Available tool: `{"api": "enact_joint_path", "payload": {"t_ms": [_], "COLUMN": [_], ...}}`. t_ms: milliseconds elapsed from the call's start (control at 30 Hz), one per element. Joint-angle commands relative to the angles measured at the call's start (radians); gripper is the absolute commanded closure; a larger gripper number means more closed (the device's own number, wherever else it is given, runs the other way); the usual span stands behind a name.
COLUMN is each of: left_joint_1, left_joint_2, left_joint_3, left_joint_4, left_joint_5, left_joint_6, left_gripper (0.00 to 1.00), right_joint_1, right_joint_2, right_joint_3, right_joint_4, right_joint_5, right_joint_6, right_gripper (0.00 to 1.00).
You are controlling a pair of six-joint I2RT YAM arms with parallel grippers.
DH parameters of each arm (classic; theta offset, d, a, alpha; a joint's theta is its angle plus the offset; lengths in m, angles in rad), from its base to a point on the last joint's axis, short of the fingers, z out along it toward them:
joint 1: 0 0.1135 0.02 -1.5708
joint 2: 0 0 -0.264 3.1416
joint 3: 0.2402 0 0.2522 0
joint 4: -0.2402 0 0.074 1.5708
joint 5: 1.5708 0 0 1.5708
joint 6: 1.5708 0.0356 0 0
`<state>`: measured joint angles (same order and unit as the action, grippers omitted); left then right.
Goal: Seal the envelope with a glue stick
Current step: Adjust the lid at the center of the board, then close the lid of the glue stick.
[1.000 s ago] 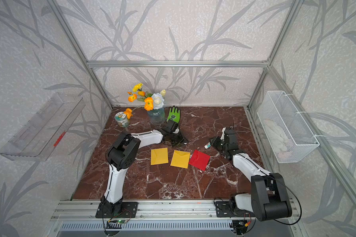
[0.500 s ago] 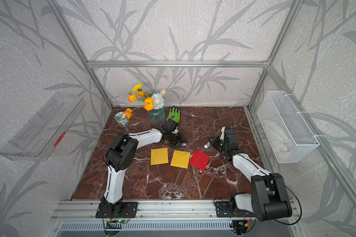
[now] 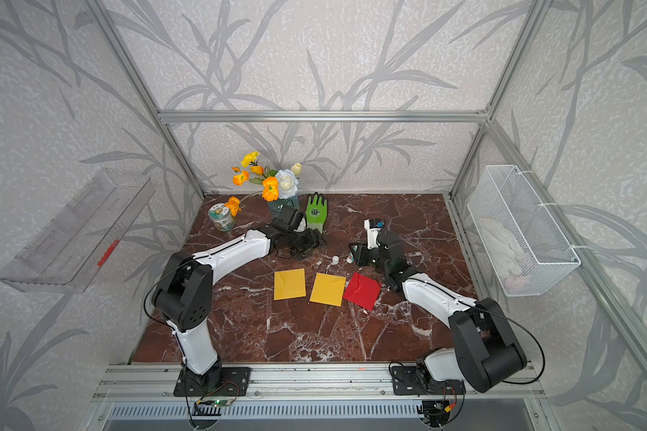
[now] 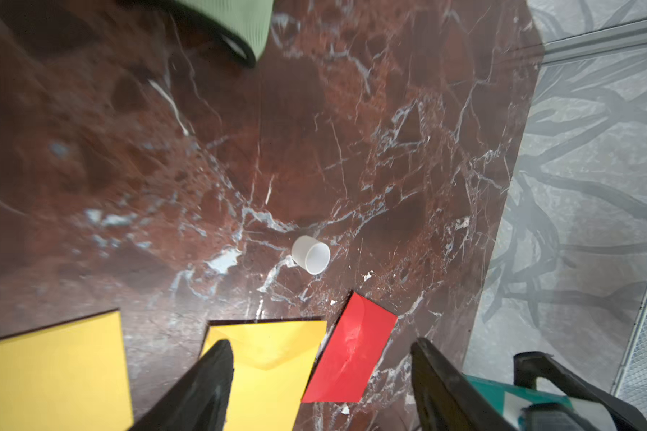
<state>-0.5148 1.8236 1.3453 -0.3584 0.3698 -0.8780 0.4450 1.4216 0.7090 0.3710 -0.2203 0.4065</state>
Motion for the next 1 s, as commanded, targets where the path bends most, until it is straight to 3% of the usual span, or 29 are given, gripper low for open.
{"api": "enact_joint_path", "payload": {"t_ms": [0, 467, 967], "left_joint_1": [-0.001, 0.107, 0.145], "left_joint_2": [-0.039, -0.139, -0.135], "left_joint_3": [-0.047, -0.260, -0.311], "left_joint_4": [-0.001, 0.137, 0.176], "left_joint_5": [-0.083, -0.019, 0.047], "left_joint_6": [0.124, 0.174, 0.163], "left_gripper": [0.25, 0.25, 0.25], "right_joint_1": [0.043, 0.091, 0.099], "right_joint_2": [0.088, 0.380, 0.470], "right_joint_3": [0.051, 0.270, 0.305], "right_joint_4": [0.079, 0.015, -0.075], "right_joint_5": [0.095, 0.165, 0.215], "right_joint_6": [-0.098, 0.042, 0.107], "right_gripper": [1.00, 1.00, 1.00]}}
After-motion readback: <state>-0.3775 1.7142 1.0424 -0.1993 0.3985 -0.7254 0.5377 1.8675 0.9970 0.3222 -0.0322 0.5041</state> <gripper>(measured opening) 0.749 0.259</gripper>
